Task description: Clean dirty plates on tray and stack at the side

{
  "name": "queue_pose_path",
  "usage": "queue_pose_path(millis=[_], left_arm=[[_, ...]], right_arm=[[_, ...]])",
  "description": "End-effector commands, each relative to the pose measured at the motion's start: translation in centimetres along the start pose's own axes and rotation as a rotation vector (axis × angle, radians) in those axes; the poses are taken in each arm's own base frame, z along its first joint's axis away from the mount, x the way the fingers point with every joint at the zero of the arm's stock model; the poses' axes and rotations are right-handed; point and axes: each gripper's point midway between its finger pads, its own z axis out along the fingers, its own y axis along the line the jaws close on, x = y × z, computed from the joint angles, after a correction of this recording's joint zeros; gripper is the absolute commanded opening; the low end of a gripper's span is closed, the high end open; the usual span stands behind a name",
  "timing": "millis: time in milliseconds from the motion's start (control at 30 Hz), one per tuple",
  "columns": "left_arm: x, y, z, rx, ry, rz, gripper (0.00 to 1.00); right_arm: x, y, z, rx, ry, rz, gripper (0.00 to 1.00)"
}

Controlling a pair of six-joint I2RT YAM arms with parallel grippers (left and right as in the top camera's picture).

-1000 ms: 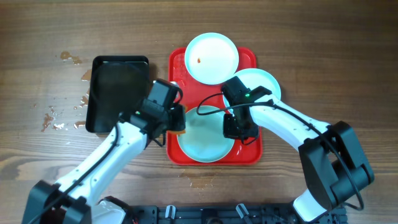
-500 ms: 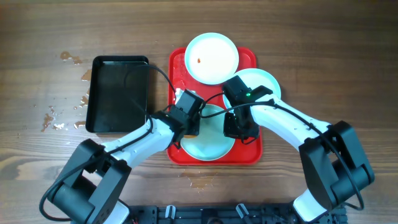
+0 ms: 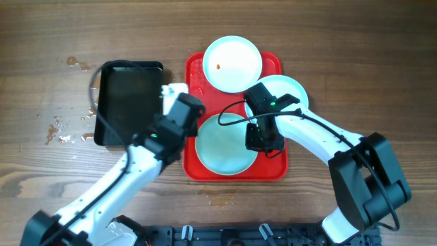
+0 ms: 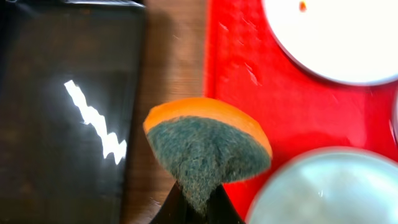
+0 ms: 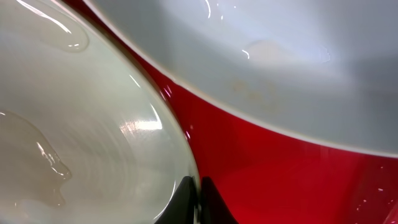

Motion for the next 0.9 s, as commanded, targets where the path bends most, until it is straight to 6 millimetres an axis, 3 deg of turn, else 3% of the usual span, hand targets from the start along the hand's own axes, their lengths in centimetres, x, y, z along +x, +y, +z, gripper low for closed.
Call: queue_pose_path(millis=[0, 67, 167, 267, 300, 400, 467, 500, 600, 667, 700, 733, 767, 867], left_arm=[[-1.4, 5.1, 0.6, -0.029, 0.014, -0.175, 0.04], [-1.2, 8.0, 1.8, -0.042, 0.059, -0.247, 0.04], [0.1, 12.4, 4.1, -0.132, 0.124, -0.348, 0.04], [1.6, 14.2, 5.7, -0.169, 0.18, -0.39, 0.04], [2.0, 14.7, 6.2, -0.181, 0.195, -0.399, 0.1], [2.5, 15.6, 6.6, -0.2, 0.21, -0.419, 0.5], [2.5, 15.6, 6.6, -0.201, 0.21, -0.42, 0.71], [2.5, 15.6, 6.6, -0.201, 0.212, -0.419, 1.0], [2.7, 15.6, 6.6, -0.203, 0.218, -0.419, 1.0], [2.7, 15.6, 6.6, -0.202, 0.218, -0.419, 1.0], [2.7, 15.6, 6.6, -0.202, 0.218, -0.419, 1.0], [2.7, 15.6, 6.6, -0.202, 0.218, -0.419, 1.0], [2.7, 15.6, 6.6, -0.202, 0.218, -0.419, 1.0], [2.7, 15.6, 6.6, -0.202, 0.218, -0.419, 1.0]], right_arm=[[-0.6, -1.3, 0.3, 0.065, -0.03, -0.124, 0.04], [-1.1, -0.9, -0.7, 0.047, -0.068, -0.151, 0.04], [-2.3, -0.9, -4.1, 0.044, -0.199, -0.189, 0.04], [-2.6, -0.3, -7.5, 0.01, -0.308, -0.299, 0.04], [-2.7, -0.3, -8.6, 0.009, -0.345, -0.321, 0.04], [-2.8, -0.5, -11.6, 0.007, -0.448, -0.339, 0.04], [-2.6, -0.3, -11.9, -0.014, -0.451, -0.342, 0.04], [-2.1, 0.2, -11.7, -0.048, -0.428, -0.347, 0.04], [-1.3, 0.7, -10.2, -0.091, -0.356, -0.296, 0.04], [-0.6, -0.3, -7.2, -0.05, -0.257, -0.217, 0.06], [-0.3, -0.8, -5.4, -0.025, -0.206, -0.213, 0.18], [0.1, -0.8, -3.6, -0.02, -0.153, -0.22, 0.39], [0.0, -0.2, -2.2, -0.043, -0.12, -0.274, 0.49], [-1.3, 0.7, 0.0, -0.061, -0.119, -0.291, 0.47]])
